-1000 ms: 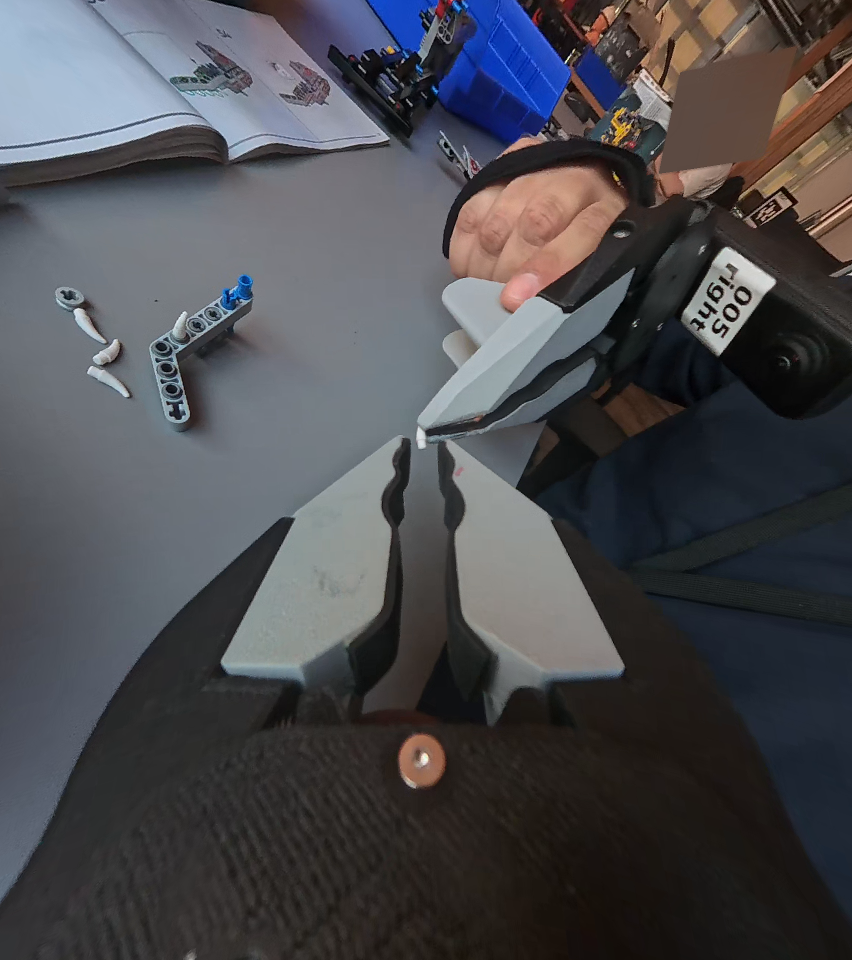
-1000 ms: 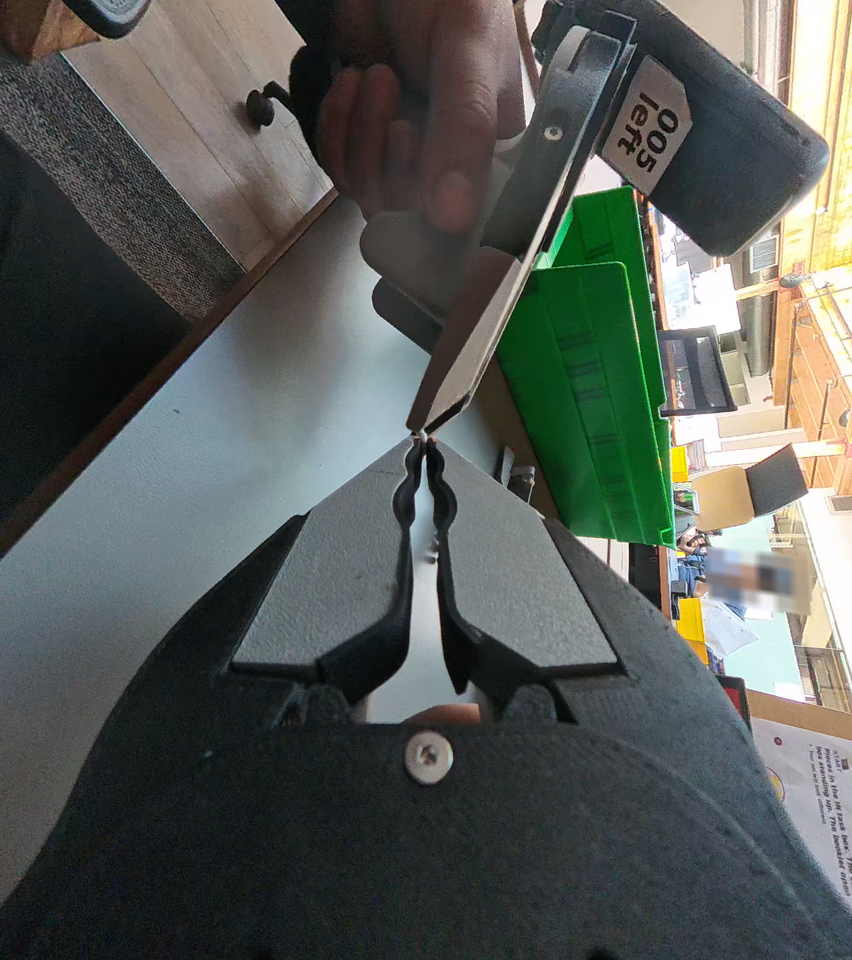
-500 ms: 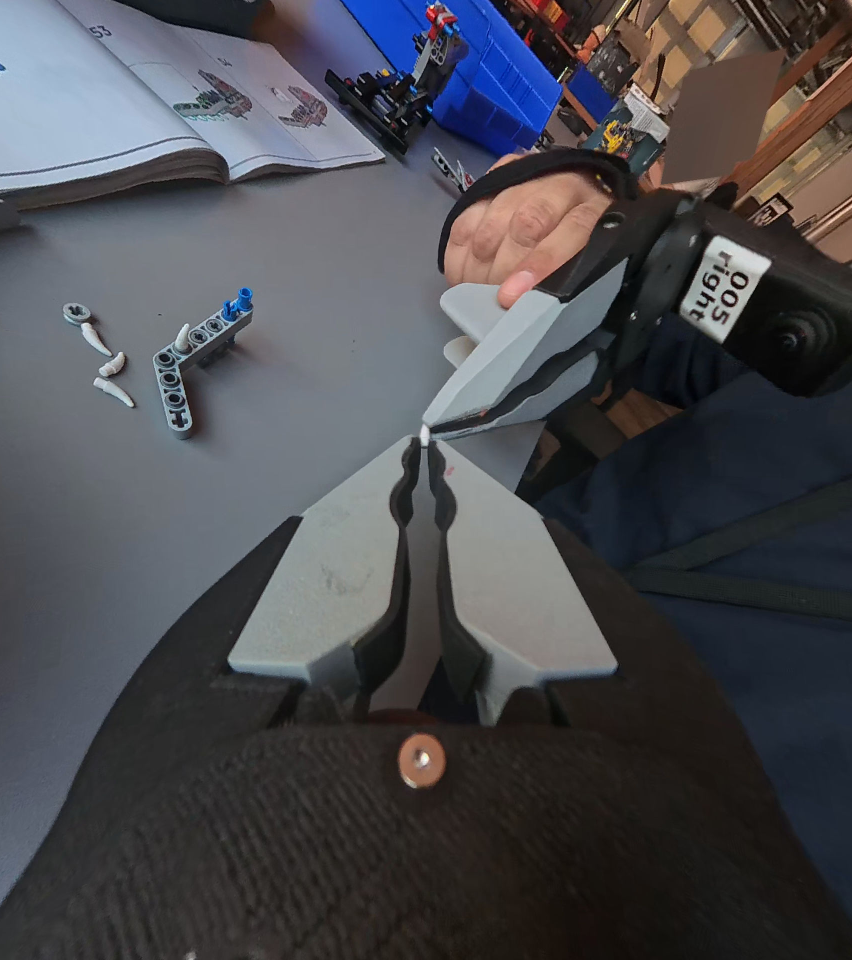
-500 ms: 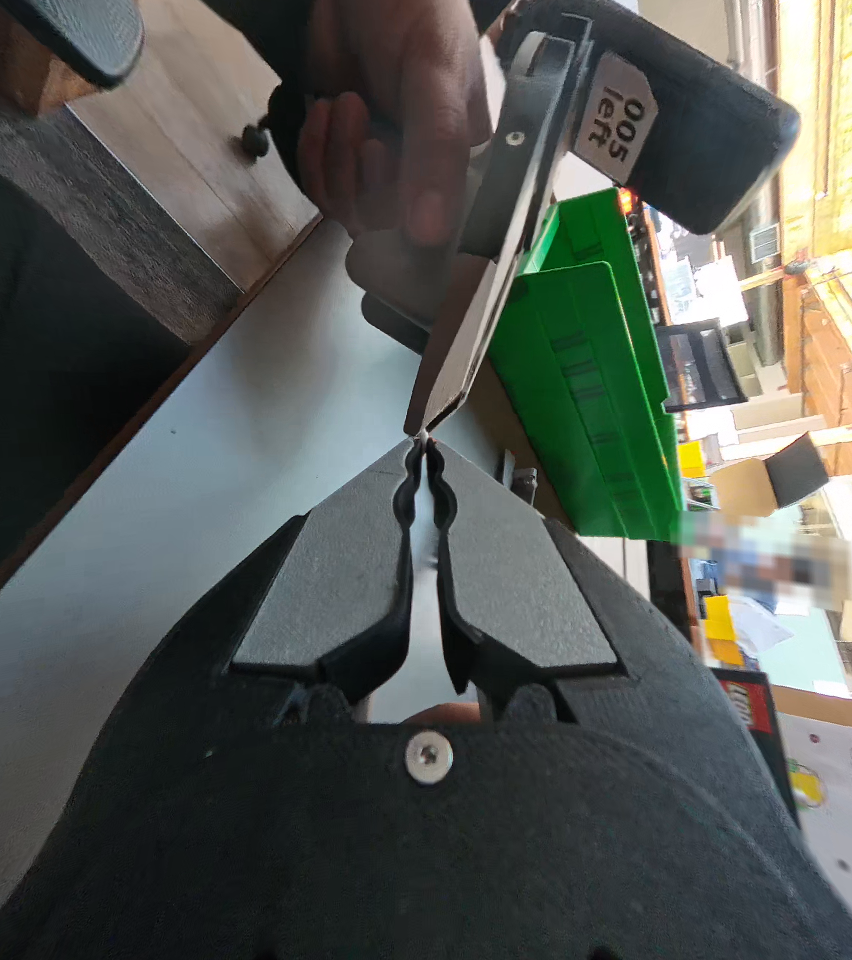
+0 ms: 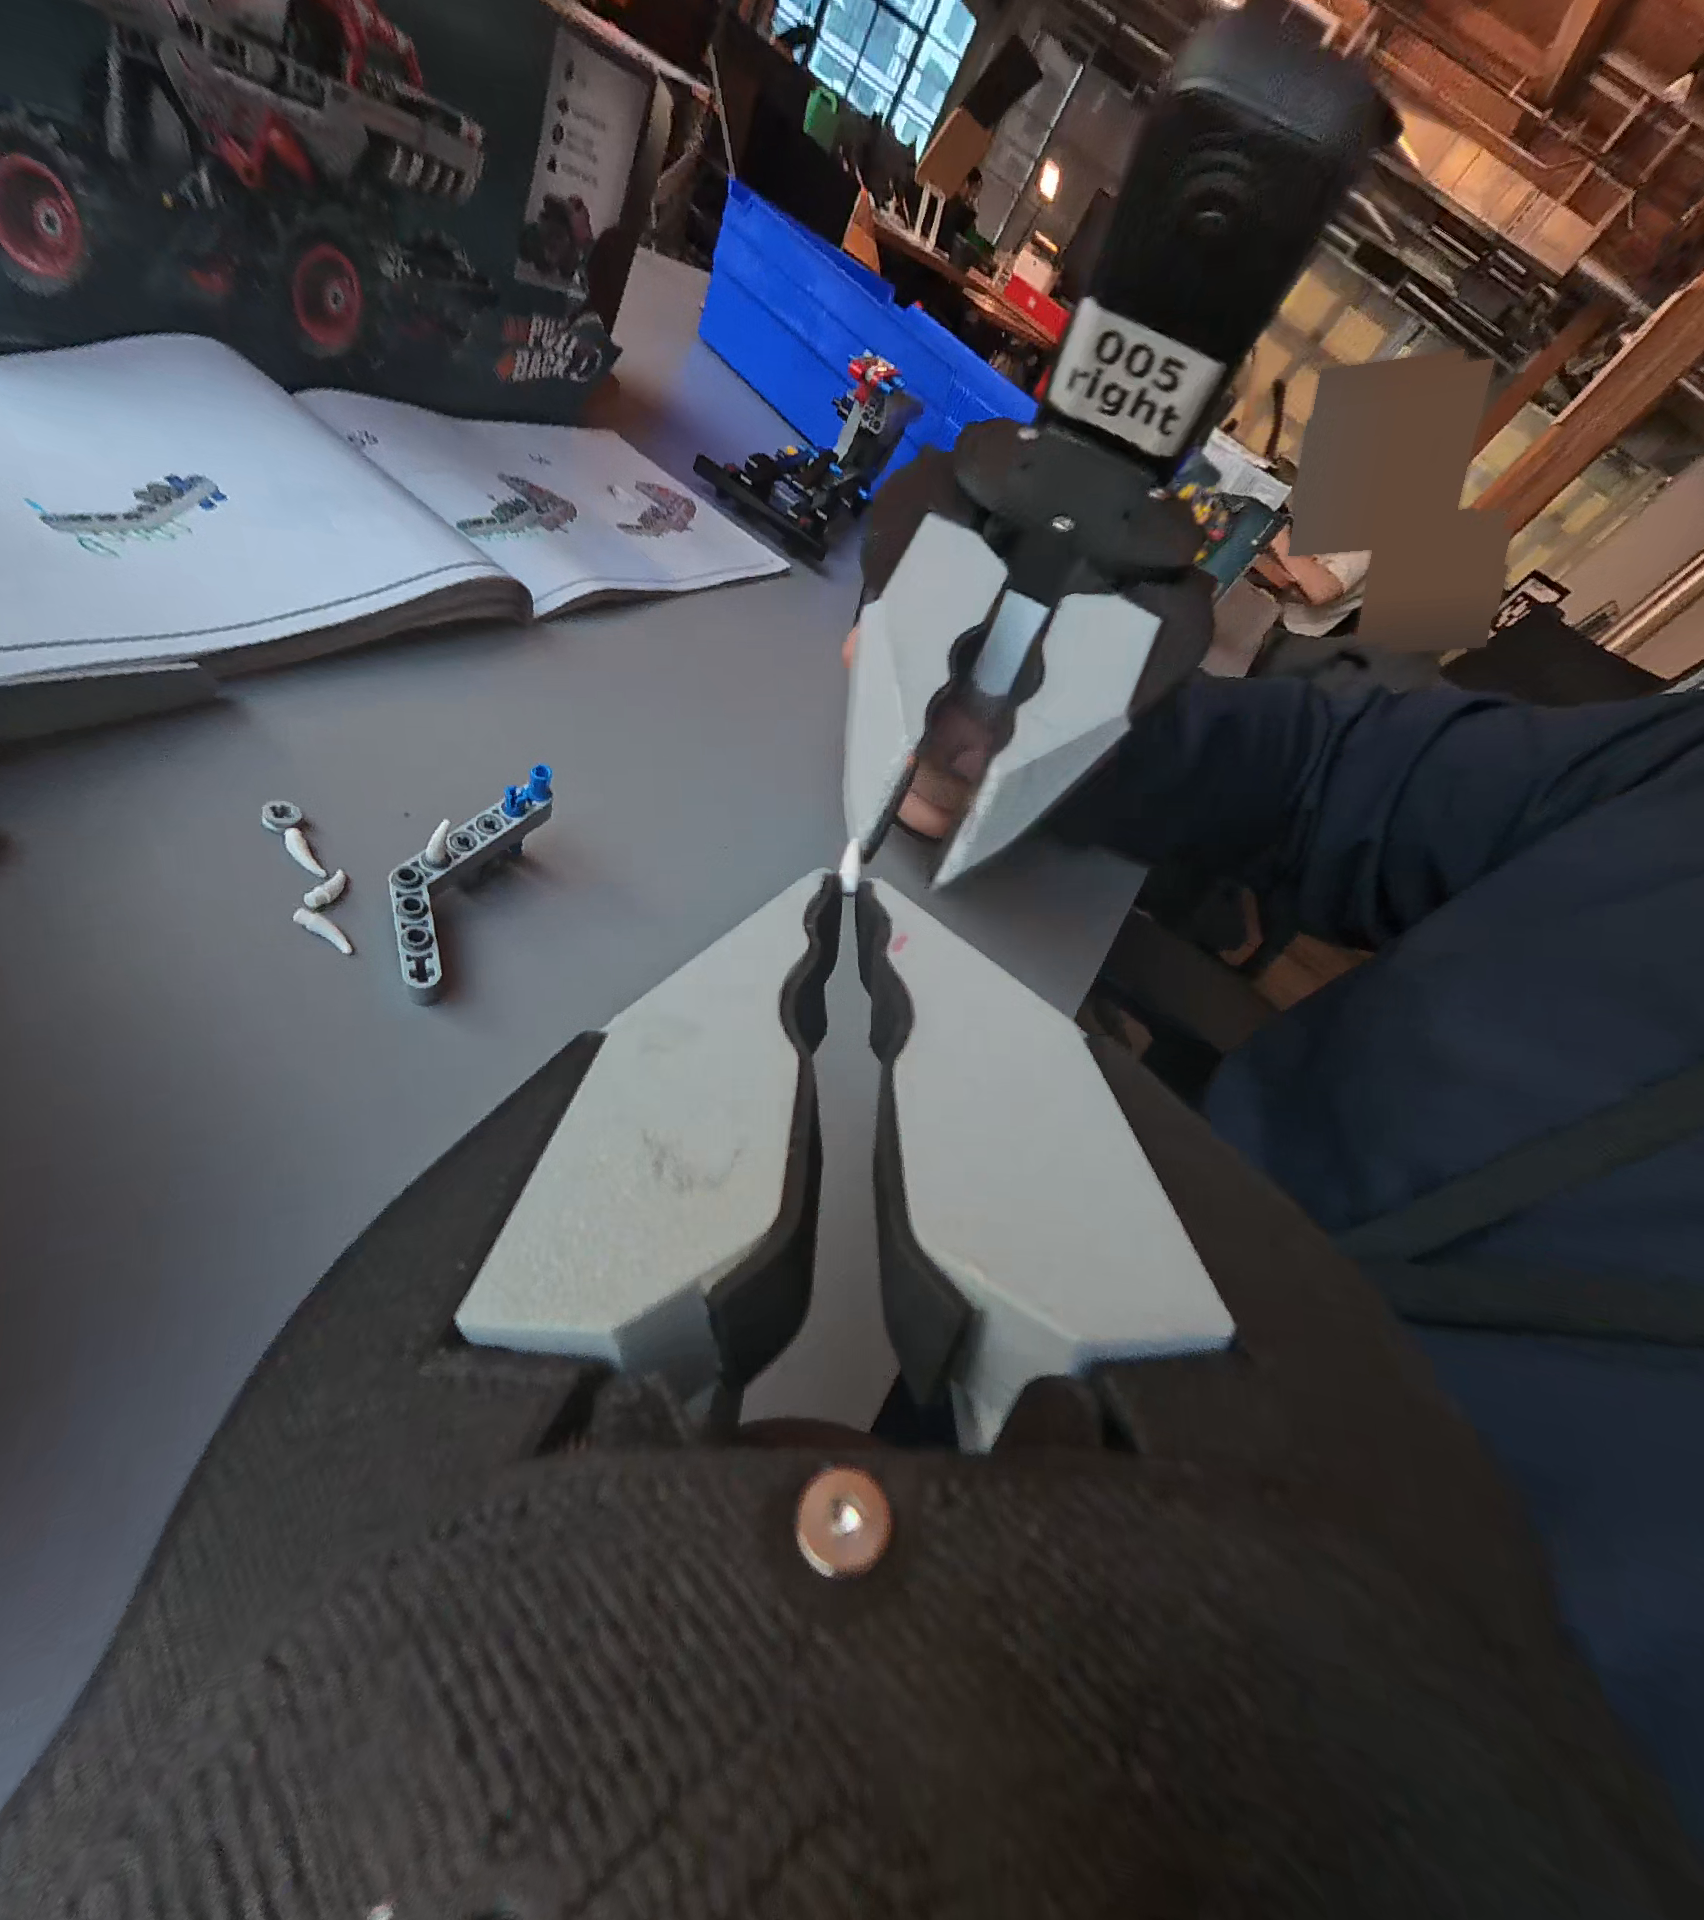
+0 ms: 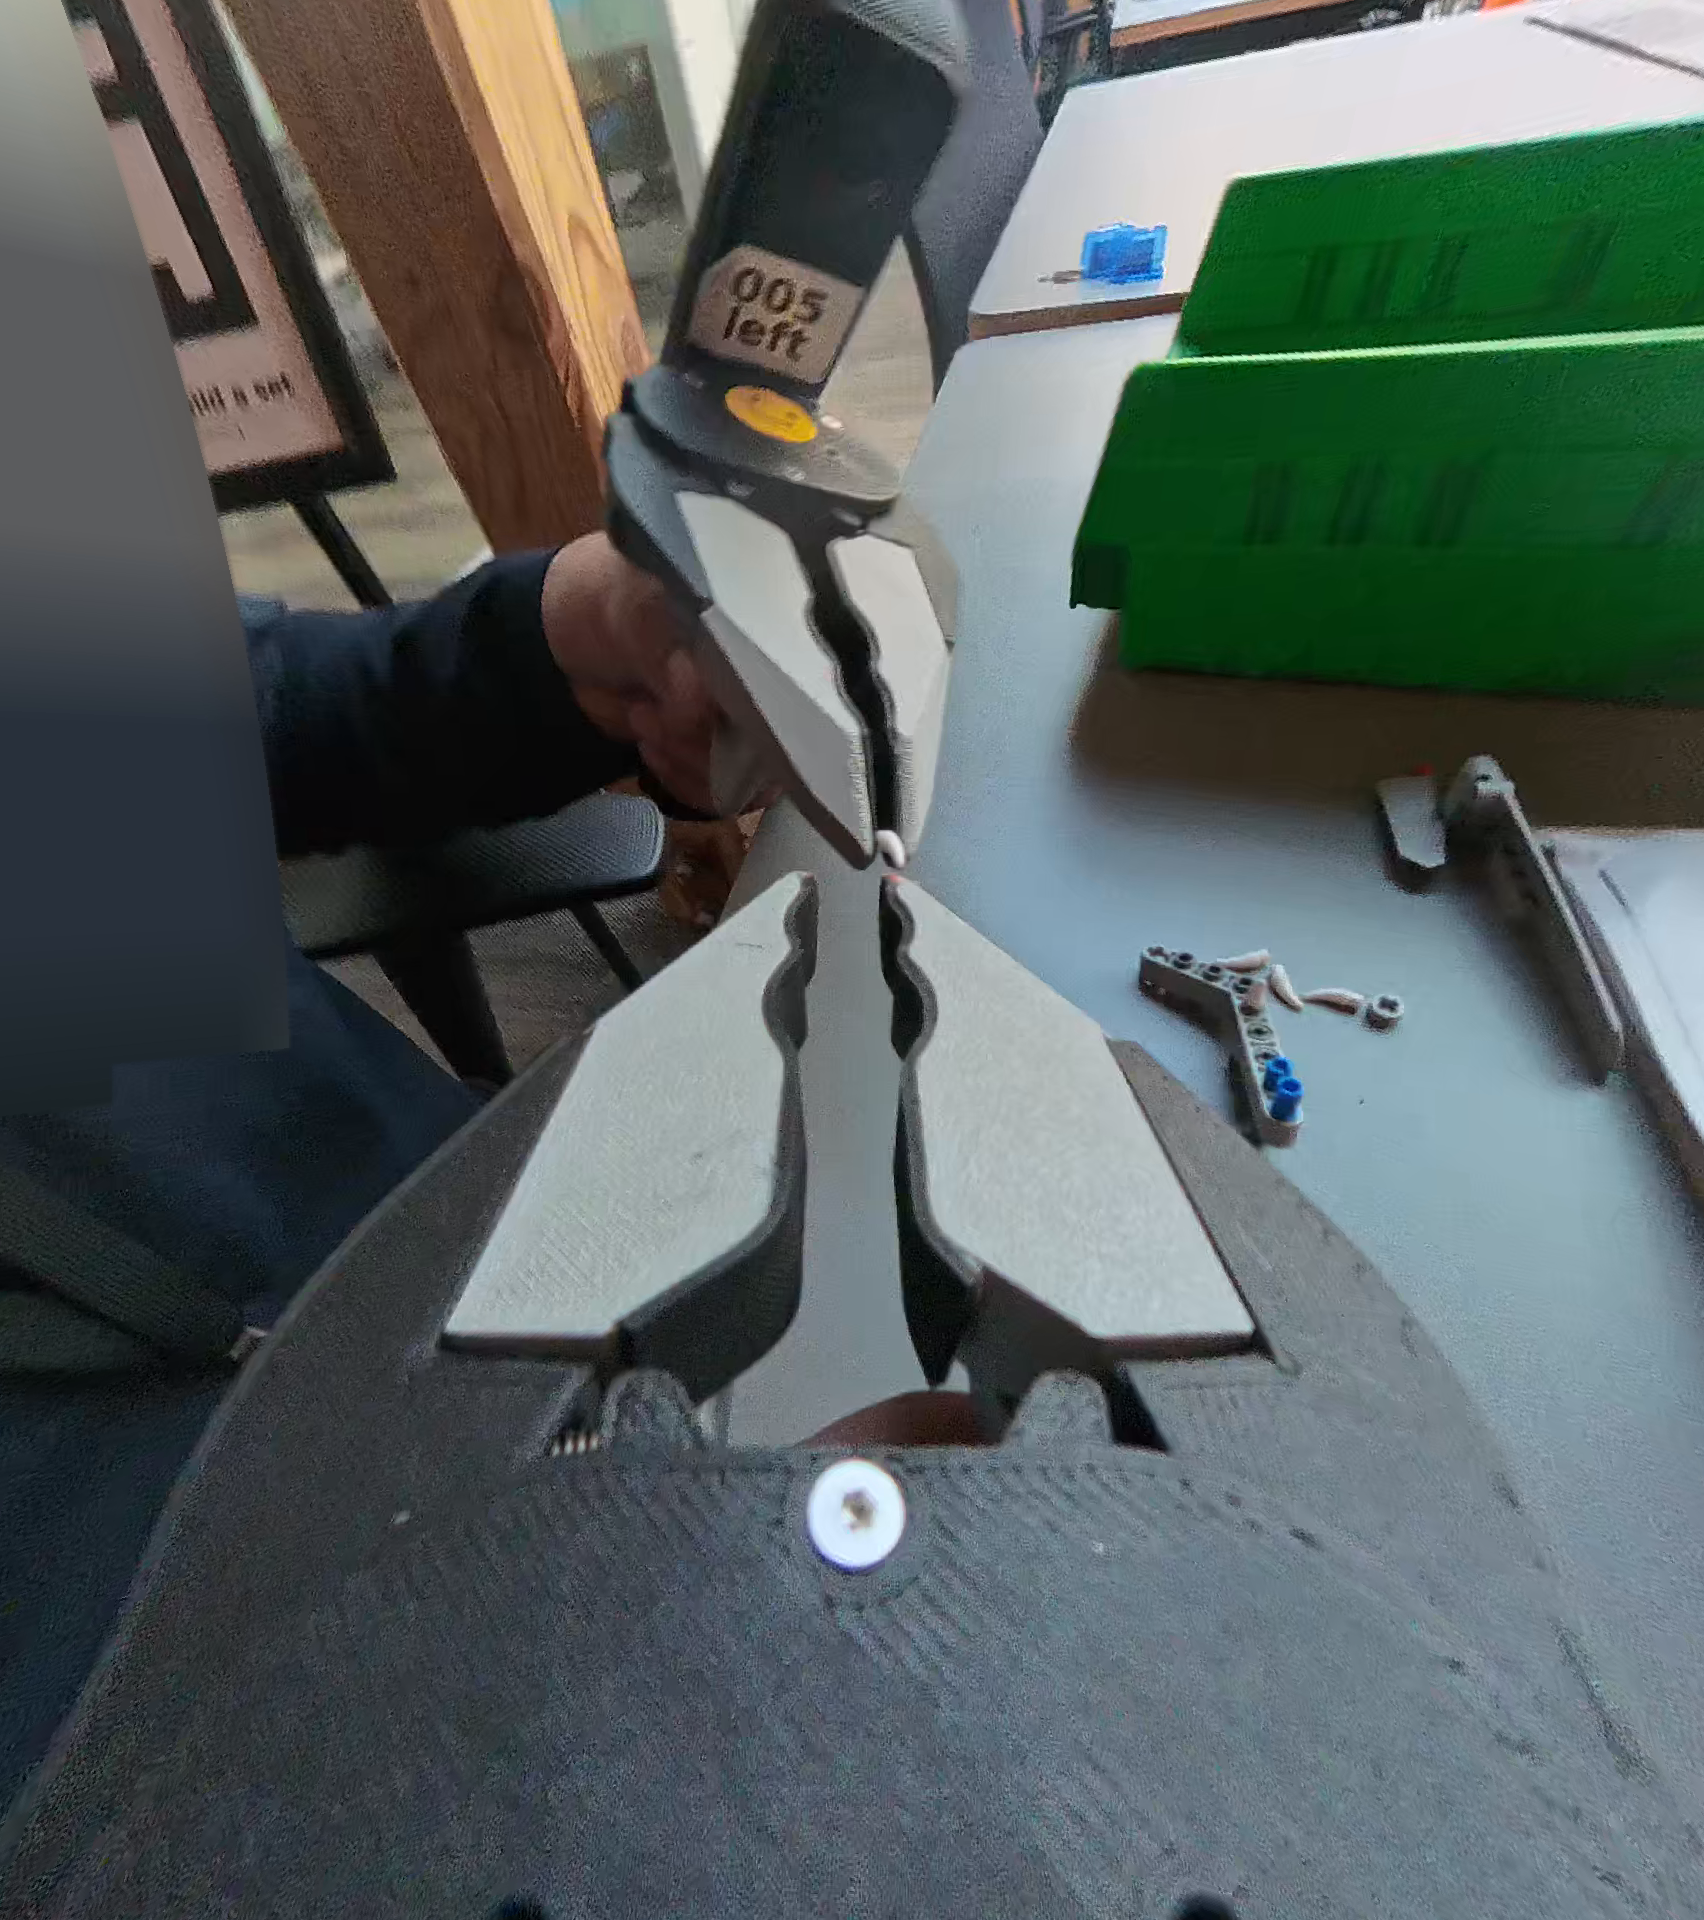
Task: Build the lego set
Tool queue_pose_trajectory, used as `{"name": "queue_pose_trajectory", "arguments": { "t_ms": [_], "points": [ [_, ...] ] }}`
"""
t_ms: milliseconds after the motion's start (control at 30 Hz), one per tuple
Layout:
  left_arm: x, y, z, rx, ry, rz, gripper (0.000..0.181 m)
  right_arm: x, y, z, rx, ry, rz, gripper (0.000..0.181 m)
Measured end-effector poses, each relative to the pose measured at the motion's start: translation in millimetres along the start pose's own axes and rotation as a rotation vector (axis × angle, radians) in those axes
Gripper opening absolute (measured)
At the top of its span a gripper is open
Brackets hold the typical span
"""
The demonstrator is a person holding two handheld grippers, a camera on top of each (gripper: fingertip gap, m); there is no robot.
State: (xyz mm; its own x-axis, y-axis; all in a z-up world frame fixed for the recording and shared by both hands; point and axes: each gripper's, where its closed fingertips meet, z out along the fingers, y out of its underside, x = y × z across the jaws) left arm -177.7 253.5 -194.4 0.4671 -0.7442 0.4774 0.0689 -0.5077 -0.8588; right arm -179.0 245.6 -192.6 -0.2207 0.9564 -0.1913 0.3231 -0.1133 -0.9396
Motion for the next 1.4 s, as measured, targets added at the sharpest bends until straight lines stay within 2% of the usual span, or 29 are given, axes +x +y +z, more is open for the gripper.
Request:
{"name": "queue_pose_trajectory", "arguments": {
  "t_ms": [67,233,467,933,1167,1400],
  "points": [
    [2.0,-1.6,1.7,0.015,-0.013,0.029,0.000,6.7,-0.6,0.0,0.010,0.009,0.064,0.008],
    [3.5,-5.5,2.9,0.036,-0.070,0.092,0.000,5.9,-1.1,1.5,0.019,-0.005,0.091,0.006],
    [5.1,-1.0,9.2,0.010,-0.089,0.128,0.000,4.5,-9.6,-4.4,0.056,-0.005,0.078,0.001],
    [-12.3,-2.5,6.0,-0.012,-0.172,0.187,0.000,23.5,2.6,-10.5,0.001,0.076,0.006,0.004],
    [-8.8,-0.3,9.9,-0.036,-0.144,0.204,0.000,14.4,1.3,-6.1,0.000,0.050,-0.055,0.004],
    [-5.5,-0.1,12.7,-0.038,-0.137,0.222,0.000,15.4,0.4,-5.0,0.008,0.046,-0.028,0.003]
  ]
}}
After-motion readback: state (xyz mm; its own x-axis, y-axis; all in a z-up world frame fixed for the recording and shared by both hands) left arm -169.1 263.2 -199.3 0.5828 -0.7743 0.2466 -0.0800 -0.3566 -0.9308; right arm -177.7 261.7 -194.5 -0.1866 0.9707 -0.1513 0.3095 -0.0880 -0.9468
